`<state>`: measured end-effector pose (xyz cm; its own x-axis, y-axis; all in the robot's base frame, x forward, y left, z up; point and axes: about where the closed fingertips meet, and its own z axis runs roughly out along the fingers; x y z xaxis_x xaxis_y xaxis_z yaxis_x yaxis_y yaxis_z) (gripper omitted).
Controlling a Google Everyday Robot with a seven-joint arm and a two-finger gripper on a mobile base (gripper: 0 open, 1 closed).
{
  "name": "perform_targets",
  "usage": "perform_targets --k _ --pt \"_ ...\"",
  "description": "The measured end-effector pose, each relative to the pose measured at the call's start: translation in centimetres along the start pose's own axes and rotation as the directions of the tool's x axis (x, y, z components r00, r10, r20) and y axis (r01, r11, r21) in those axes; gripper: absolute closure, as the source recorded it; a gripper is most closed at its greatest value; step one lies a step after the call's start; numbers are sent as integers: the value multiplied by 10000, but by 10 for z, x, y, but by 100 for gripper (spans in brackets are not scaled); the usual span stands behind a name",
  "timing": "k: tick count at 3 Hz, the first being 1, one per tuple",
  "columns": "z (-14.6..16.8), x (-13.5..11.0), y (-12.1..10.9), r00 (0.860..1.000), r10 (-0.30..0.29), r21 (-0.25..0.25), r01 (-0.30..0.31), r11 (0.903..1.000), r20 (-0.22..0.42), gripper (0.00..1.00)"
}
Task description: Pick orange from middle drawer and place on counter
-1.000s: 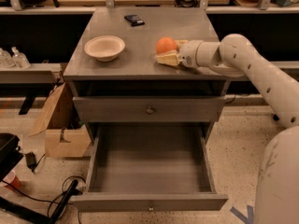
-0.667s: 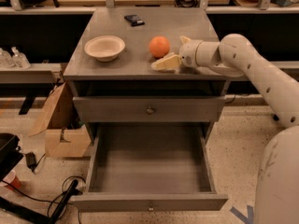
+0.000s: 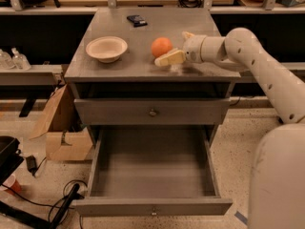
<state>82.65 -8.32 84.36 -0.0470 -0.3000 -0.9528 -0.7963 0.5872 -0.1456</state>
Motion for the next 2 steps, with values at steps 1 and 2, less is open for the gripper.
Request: perform_targets --k 1,2 --pt "35 8 2 9955 823 -1460 -883 9853 -466 0" --pt "-7 -51 -15 9988 476 -1571 -450 9865 125 0"
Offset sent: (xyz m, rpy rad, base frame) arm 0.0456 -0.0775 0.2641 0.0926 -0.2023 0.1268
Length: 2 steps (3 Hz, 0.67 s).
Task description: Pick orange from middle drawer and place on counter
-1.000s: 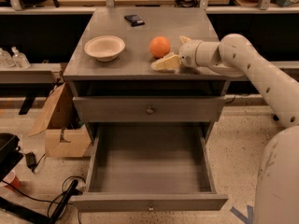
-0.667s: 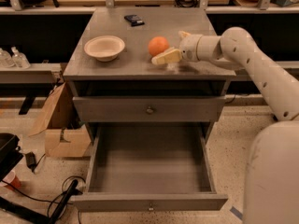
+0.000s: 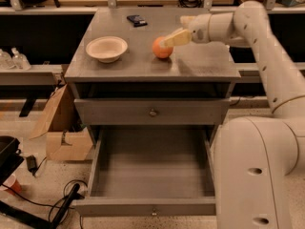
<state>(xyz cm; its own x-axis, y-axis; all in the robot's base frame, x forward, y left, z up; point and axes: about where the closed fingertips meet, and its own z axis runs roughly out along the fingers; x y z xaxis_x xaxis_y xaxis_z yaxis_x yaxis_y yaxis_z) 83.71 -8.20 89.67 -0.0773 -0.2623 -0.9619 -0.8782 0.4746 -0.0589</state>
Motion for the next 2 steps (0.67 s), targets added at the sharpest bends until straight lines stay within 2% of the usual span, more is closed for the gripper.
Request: perform_targets --k 1,2 --pt "-10 -31 -4 9982 -483 175 478 9987 345 0" --pt "-10 -31 -4 9982 -483 176 478 9987 345 0"
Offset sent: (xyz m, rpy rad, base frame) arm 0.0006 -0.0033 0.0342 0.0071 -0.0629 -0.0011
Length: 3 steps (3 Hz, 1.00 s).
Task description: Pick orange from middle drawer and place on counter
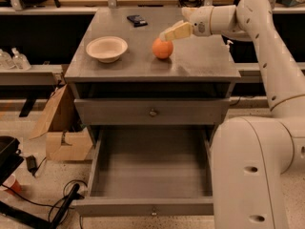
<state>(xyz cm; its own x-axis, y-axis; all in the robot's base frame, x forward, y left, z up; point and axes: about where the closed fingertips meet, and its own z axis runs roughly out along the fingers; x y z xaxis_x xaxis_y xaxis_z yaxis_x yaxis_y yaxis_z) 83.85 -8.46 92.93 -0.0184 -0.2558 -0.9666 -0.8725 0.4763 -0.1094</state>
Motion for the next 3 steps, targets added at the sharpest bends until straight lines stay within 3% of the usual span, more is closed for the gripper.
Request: perform_targets --k 1,2,3 --pt "-15 0 -10 9991 53 717 -23 9974 -417 0" --pt "-73 -27 -28 9953 -33 2556 279 9664 -963 0" --pt "-159 -84 -17 9940 63 4648 454 8843 -1089 0"
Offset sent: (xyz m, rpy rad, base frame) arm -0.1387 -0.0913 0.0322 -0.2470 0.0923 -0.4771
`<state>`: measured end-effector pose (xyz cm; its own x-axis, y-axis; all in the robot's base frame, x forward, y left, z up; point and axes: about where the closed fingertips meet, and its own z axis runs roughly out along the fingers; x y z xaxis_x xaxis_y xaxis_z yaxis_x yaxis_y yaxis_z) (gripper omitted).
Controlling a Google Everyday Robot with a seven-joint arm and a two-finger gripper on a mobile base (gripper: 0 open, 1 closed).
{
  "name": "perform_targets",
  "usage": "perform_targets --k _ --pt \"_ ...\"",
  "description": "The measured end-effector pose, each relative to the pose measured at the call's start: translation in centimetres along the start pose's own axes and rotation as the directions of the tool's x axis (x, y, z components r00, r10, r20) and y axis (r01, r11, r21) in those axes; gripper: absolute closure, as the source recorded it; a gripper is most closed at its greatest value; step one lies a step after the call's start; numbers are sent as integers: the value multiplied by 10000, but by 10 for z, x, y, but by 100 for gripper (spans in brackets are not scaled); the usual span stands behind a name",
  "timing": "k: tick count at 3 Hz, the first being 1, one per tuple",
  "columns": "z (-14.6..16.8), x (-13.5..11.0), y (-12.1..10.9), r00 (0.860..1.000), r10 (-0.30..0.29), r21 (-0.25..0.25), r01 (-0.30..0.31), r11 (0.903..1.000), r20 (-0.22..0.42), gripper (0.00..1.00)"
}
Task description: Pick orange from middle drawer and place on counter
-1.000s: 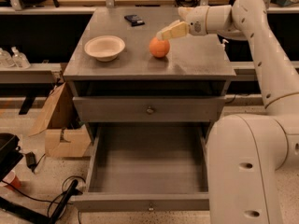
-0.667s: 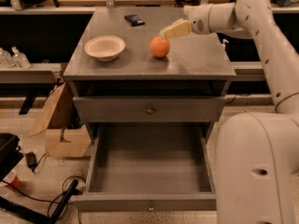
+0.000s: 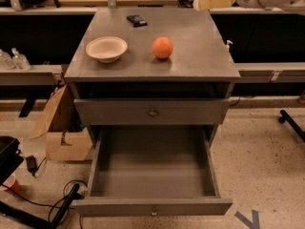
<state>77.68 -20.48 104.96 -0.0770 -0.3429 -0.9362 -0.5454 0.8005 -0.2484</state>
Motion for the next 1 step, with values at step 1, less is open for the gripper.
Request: perform_targets --k 1 --pt "-83 -44 -8 9977 198 1660 -304 9857 650 0"
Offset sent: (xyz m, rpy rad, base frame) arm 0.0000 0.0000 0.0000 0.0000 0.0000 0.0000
